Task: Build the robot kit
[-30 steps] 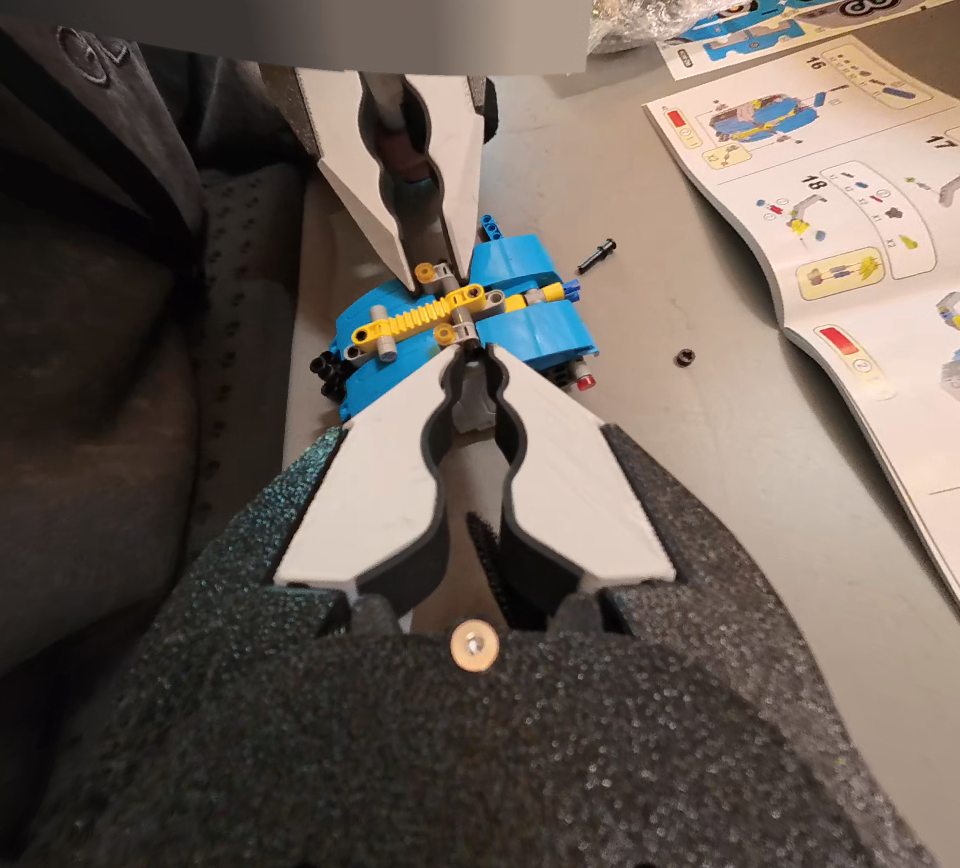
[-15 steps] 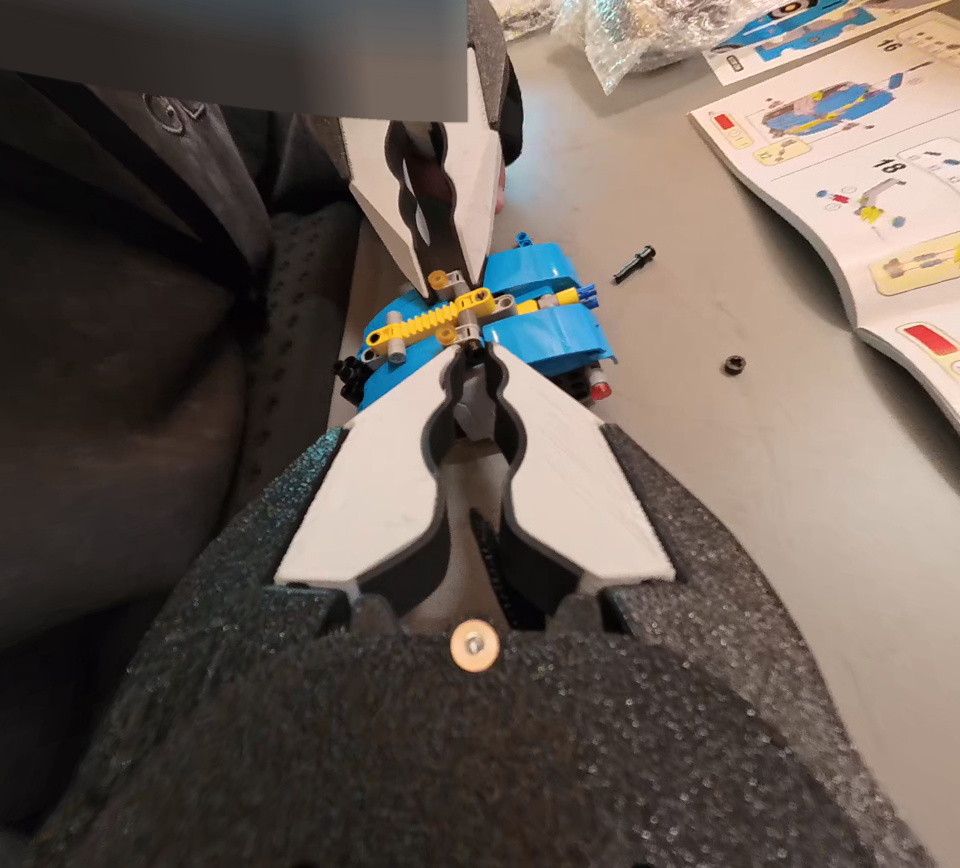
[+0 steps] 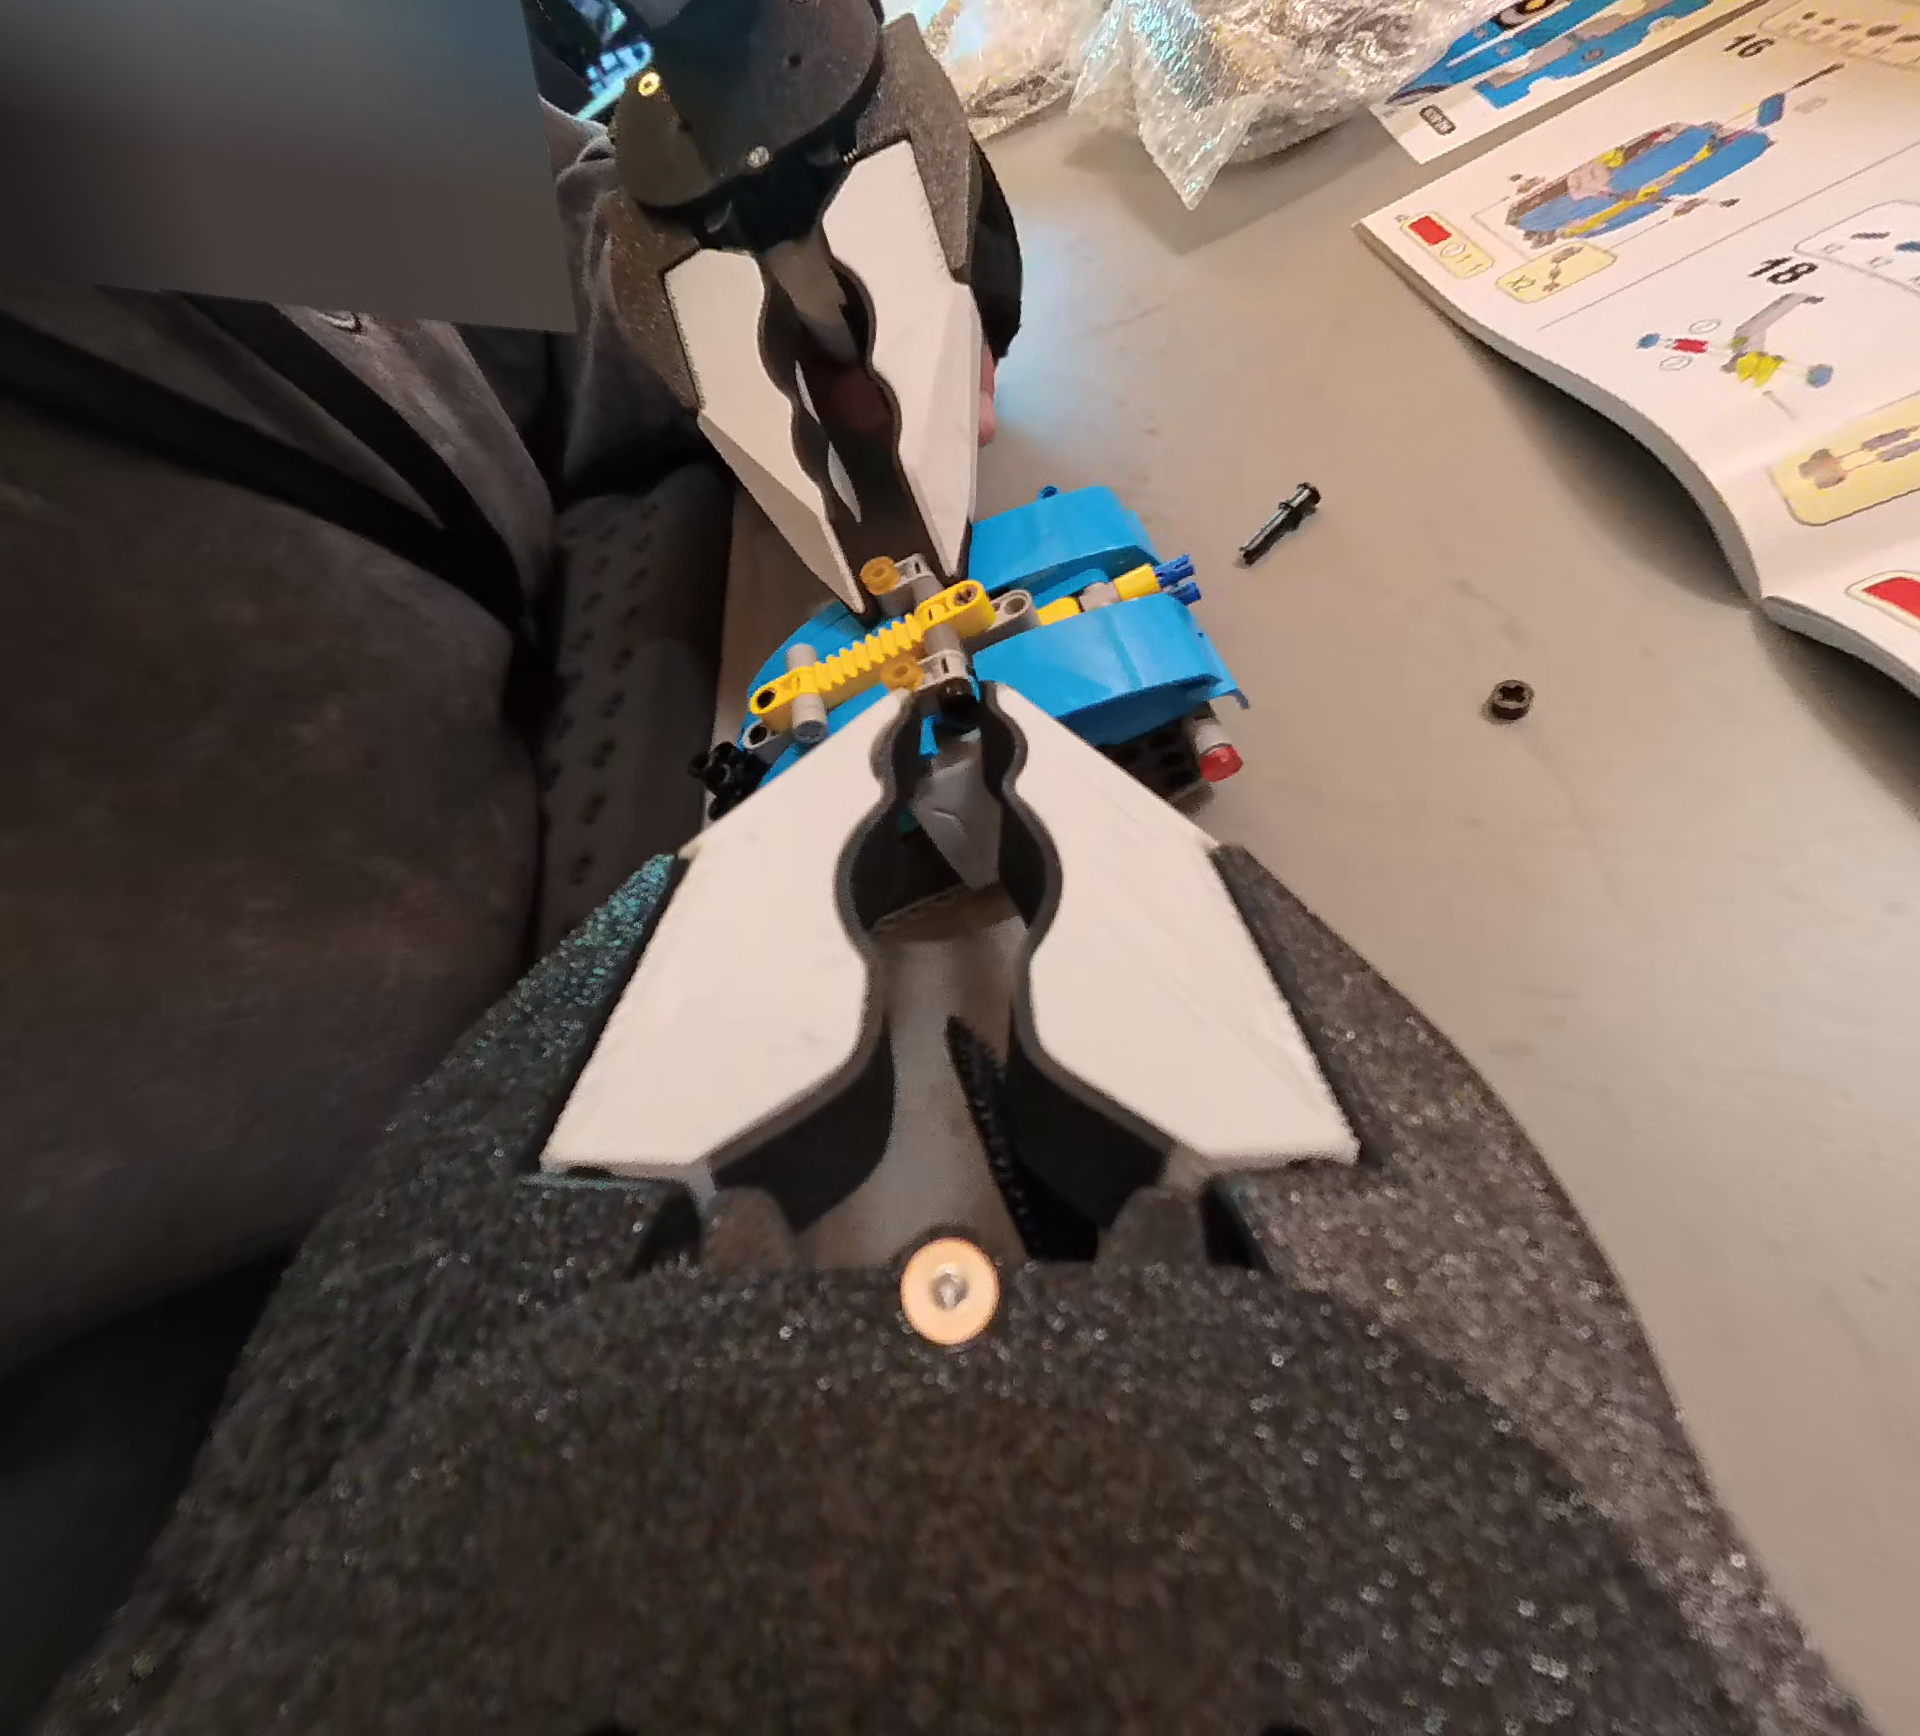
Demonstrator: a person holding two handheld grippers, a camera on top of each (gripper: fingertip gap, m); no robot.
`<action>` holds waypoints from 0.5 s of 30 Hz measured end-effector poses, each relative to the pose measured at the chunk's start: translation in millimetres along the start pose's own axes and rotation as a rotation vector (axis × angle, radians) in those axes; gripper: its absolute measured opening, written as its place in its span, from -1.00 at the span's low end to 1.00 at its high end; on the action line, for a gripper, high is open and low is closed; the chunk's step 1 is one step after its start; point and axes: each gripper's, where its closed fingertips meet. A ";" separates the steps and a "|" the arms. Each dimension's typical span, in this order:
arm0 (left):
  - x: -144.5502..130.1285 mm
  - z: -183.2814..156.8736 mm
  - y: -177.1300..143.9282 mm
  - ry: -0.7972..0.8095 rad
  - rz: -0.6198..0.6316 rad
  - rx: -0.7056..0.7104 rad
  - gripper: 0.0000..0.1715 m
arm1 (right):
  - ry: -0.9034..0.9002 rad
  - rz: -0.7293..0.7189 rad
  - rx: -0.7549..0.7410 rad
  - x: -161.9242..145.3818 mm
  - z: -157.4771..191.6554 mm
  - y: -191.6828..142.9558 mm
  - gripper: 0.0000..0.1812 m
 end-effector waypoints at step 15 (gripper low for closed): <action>0.1 -0.3 -0.1 0.002 -0.002 -0.001 -0.82 | -0.047 -0.038 -0.037 5.9 -3.5 -18.6 -0.63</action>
Point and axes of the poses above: each gripper's, where its closed fingertips meet, y out along the fingers, x out of its top, z = x × y across the jaws, and after that the axes turned 8 degrees about x, right-handed
